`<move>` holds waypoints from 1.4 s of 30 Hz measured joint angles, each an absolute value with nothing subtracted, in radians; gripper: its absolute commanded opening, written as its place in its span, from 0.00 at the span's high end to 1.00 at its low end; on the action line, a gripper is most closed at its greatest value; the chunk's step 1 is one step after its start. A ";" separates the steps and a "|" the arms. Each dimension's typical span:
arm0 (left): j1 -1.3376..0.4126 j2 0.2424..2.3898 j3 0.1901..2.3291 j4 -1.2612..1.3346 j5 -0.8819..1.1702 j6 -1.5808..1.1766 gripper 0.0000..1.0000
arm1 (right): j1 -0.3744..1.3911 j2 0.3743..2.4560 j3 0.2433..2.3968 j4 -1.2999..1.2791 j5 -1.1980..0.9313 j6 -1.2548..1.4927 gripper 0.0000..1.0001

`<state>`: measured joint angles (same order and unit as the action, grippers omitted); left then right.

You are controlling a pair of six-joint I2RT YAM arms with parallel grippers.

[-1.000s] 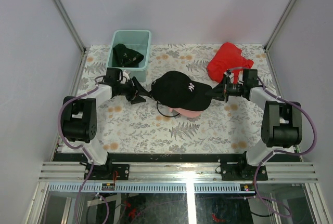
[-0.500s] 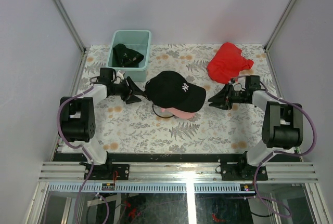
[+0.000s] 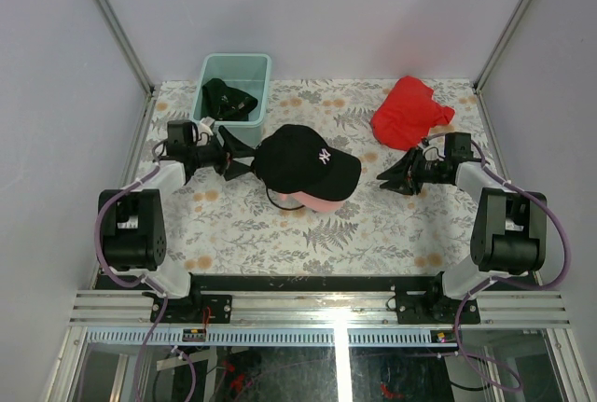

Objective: Stack the hats

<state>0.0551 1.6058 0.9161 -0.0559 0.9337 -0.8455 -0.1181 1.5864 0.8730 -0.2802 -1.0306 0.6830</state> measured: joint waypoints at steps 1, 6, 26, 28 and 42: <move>0.056 1.599 0.902 -0.016 0.947 -0.884 0.37 | -0.118 1.586 0.873 -0.283 -1.029 0.681 0.58; 0.068 1.575 0.884 0.060 0.964 -0.977 0.37 | -0.118 1.586 0.873 -0.295 -1.029 0.677 0.58; 0.138 1.637 1.509 -0.438 0.466 -0.607 0.36 | -0.118 1.559 0.918 -0.356 -1.029 0.631 0.50; 0.138 1.674 1.601 -0.454 0.401 -0.549 0.36 | -0.118 1.547 0.918 -0.358 -1.029 0.628 0.49; 0.101 2.084 1.850 -0.536 0.148 -0.336 0.34 | -0.118 1.494 0.920 -0.366 -1.010 0.629 0.48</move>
